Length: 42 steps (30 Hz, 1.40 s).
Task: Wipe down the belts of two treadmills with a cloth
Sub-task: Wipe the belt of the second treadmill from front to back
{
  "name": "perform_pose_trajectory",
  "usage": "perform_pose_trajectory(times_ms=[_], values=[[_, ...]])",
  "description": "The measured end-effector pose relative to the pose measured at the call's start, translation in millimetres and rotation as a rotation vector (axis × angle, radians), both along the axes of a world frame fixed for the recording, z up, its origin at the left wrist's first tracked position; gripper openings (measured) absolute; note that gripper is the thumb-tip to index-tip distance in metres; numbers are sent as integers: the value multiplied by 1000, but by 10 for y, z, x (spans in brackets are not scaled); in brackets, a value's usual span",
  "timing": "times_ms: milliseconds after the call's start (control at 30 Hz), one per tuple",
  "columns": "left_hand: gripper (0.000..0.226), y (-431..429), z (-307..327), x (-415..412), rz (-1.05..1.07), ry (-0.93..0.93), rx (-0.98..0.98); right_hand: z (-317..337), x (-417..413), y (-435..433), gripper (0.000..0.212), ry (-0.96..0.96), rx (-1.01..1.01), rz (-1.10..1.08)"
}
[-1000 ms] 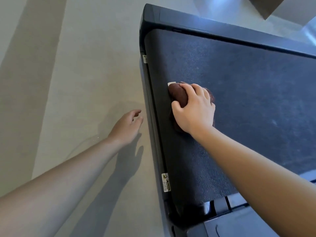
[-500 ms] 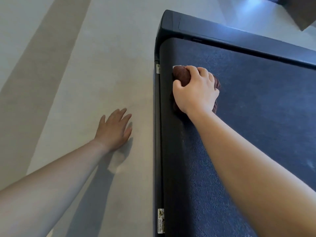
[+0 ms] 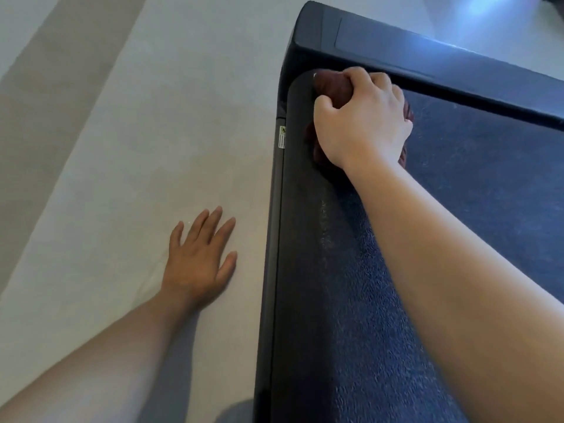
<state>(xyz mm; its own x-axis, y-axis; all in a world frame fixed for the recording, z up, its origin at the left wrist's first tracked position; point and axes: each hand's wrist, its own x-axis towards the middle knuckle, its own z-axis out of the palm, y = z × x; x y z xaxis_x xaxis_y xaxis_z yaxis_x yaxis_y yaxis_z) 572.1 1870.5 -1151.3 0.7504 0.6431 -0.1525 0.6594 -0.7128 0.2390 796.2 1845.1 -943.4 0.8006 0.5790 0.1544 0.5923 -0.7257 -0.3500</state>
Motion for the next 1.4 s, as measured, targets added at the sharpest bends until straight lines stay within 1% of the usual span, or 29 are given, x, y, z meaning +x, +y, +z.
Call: perform_pose_trajectory(times_ms=[200, 433, 533, 600, 667, 800, 867, 967, 1033, 1167, 1233, 1333, 1400], values=[[61, 6, -41, 15, 9, 6, 26, 15, 144, 179, 47, 2, 15, 2], [68, 3, -12, 5, -13, 9, 64, 50, -42, -70, 50, -11, -12, 79], [71, 0, 9, 1, -24, -4, 39, 55, -222, -254, 51, -16, -38, 86], [70, 8, 47, -5, -55, 53, 17, 52, -359, -398, 52, -19, -44, 85], [62, -6, 104, -49, -89, 128, -3, 54, -512, -550, 53, -9, -43, 95], [61, -224, 207, -342, -114, 172, -50, 42, -862, -900, 53, -16, -65, 113], [63, -356, 198, -542, -145, 175, -49, 37, -1016, -1061, 52, -14, -77, 110], [76, -464, 209, -824, -192, 148, -90, 23, -1252, -1278, 52, -11, -80, 88], [76, -513, 196, -964, -216, 110, -123, 23, -1442, -1451, 54, -17, -75, 77], [70, -564, 261, -1055, -215, 98, -139, 29, -1920, -1923, 59, -31, -67, 111], [62, -570, 311, -1017, -216, 164, -136, 38, -2117, -2185, 59, -34, -86, 154], [63, -574, 461, -930, -208, 296, -175, 35, -2326, -2495, 56, -55, -111, 228], [62, -599, 560, -897, -199, 337, -215, 30, -2372, -2582, 55, -63, -96, 247]])
